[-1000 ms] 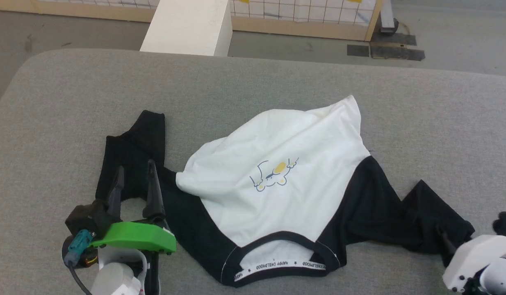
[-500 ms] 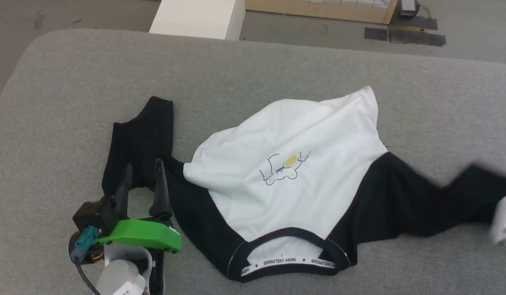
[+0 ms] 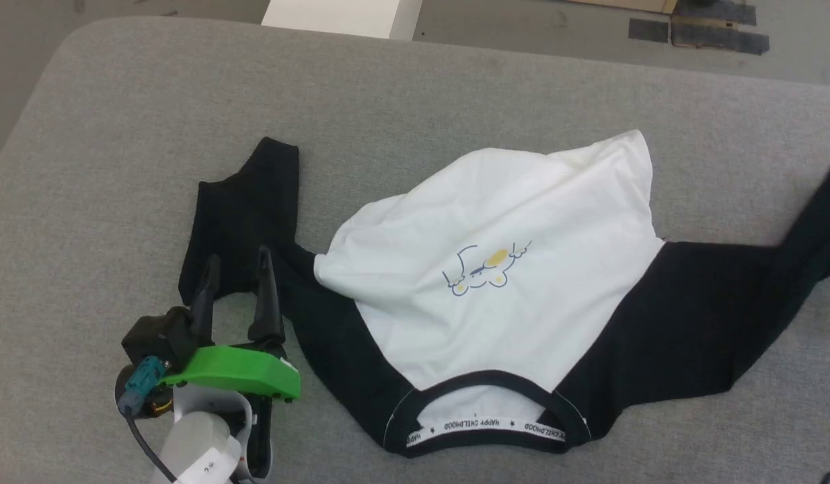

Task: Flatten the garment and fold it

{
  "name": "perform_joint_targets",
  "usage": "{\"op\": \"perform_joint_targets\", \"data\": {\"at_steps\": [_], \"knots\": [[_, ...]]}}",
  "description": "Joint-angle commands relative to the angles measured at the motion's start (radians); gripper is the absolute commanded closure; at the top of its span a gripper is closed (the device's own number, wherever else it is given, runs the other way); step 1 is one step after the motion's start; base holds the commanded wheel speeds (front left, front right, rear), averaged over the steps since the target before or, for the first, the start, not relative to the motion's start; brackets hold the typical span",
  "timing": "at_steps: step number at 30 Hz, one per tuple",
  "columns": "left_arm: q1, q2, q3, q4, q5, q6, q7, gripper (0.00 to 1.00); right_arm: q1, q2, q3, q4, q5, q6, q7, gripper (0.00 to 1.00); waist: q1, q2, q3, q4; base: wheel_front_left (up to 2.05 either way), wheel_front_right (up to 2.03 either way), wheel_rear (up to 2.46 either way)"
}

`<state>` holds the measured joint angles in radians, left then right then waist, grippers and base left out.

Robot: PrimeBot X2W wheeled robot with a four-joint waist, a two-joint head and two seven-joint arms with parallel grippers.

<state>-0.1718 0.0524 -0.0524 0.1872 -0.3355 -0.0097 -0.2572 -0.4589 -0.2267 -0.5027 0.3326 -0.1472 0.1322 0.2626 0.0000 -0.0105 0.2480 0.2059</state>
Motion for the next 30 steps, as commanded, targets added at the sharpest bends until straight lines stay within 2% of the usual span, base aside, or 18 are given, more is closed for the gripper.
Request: {"op": "perform_joint_targets", "data": {"at_steps": [1, 8, 17, 25, 30], "knots": [[-0.005, -0.002, -0.003, 0.004, 0.003, -0.009, -0.005, 0.00, 0.007, 0.020, -0.003, 0.007, 0.004, -0.002, -0.011, 0.00, 0.0000, 0.0105, -0.016, -0.001, 0.00, 0.00, 0.00], [0.041, 0.006, -0.044, 0.040, 0.021, -0.027, 0.024, 0.00, 0.141, 0.108, 0.006, -0.034, 0.089, -0.002, -0.050, 0.00, 0.0000, 0.0105, -0.084, -0.013, 0.00, 0.00, 0.00], [0.137, 0.020, -0.090, 0.029, 0.015, -0.008, 0.223, 0.00, 0.388, 0.172, 0.118, -0.258, 0.222, -0.002, -0.131, 0.00, 0.0000, 0.0105, -0.136, -0.051, 0.00, 0.00, 0.00], [0.125, 0.030, -0.070, 0.079, 0.026, 0.098, 0.390, 0.00, 0.498, 0.176, 0.205, -0.343, 0.343, -0.002, -0.141, 0.00, 0.0000, 0.0105, -0.128, -0.089, 0.00, 0.00, 0.00], [0.094, 0.040, -0.062, 0.128, 0.033, 0.143, 0.467, 0.00, 0.513, 0.176, 0.248, -0.352, 0.363, -0.002, -0.136, 0.00, 0.0000, 0.0105, -0.114, -0.111, 0.00, 0.00, 0.00]]}}
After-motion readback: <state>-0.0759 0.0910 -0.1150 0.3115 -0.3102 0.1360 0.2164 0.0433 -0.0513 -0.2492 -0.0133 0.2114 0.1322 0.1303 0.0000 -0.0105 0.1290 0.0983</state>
